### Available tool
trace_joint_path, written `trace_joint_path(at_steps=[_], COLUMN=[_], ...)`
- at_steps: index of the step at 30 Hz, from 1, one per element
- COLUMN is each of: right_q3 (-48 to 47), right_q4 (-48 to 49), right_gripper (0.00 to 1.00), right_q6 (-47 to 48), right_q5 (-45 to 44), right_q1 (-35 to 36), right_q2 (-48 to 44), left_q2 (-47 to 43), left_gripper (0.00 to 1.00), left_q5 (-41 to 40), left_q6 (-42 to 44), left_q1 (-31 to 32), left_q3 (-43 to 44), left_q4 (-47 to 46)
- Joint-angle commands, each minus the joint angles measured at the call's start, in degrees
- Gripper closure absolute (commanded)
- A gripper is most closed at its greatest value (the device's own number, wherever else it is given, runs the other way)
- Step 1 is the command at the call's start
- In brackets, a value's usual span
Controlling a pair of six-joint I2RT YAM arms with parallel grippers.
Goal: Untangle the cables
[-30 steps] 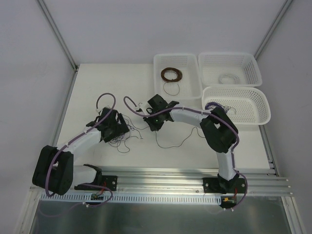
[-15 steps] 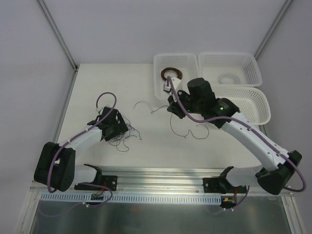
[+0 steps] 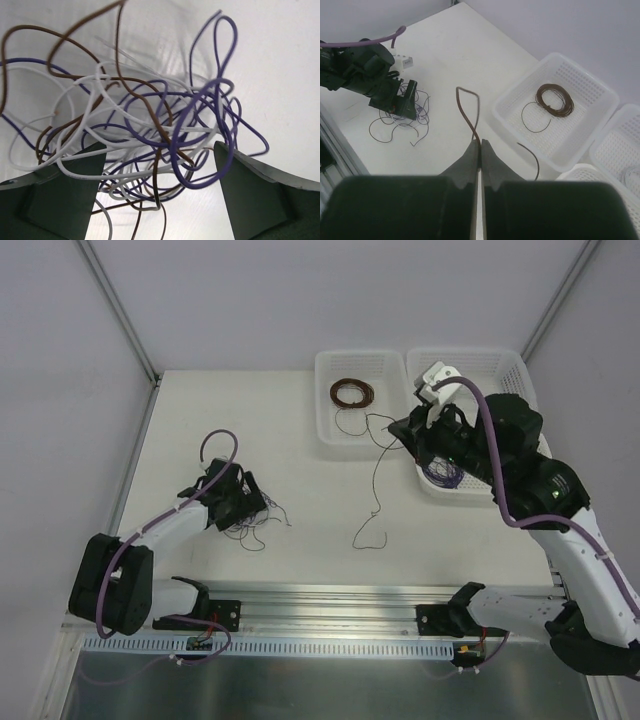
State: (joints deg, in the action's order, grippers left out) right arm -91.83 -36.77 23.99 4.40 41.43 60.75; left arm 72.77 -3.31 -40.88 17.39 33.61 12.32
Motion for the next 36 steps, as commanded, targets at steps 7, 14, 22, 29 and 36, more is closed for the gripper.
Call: trace_joint_path(at_steps=[7, 14, 22, 29, 36], right_q3=[-10.4, -25.6, -37.2, -36.8, -23.7], right_q4=[-0.3, 5.8, 24.0, 36.6, 38.8], right_gripper=[0.99, 0.99, 0.99, 0.99, 0.99], right_q6=[-2.1, 0.6, 7.5, 7.6, 0.7], right_q5=[-8.0, -13.1, -16.3, -12.7, -12.8], right_q1=[-1.5, -3.5, -7.3, -14.9, -18.6], right_q2=[9.2, 17.7, 28.4, 40.3, 48.6], left_q2=[-12.8, -26.1, -38.0, -43.1, -40.6], left_gripper=[0.01, 0.01, 0.01, 0.01, 0.01], left_q5=[10.1, 10.4, 9.6, 6.2, 4.1], left_q6=[5.9, 13.7, 23.6, 26.2, 26.4], left_q1=[-0.3, -0.3, -0.3, -0.3, -0.3], left_q3=[3.3, 6.1, 3.6, 0.8, 1.3], left_q4=[5.7, 10.6, 11.2, 11.2, 11.2])
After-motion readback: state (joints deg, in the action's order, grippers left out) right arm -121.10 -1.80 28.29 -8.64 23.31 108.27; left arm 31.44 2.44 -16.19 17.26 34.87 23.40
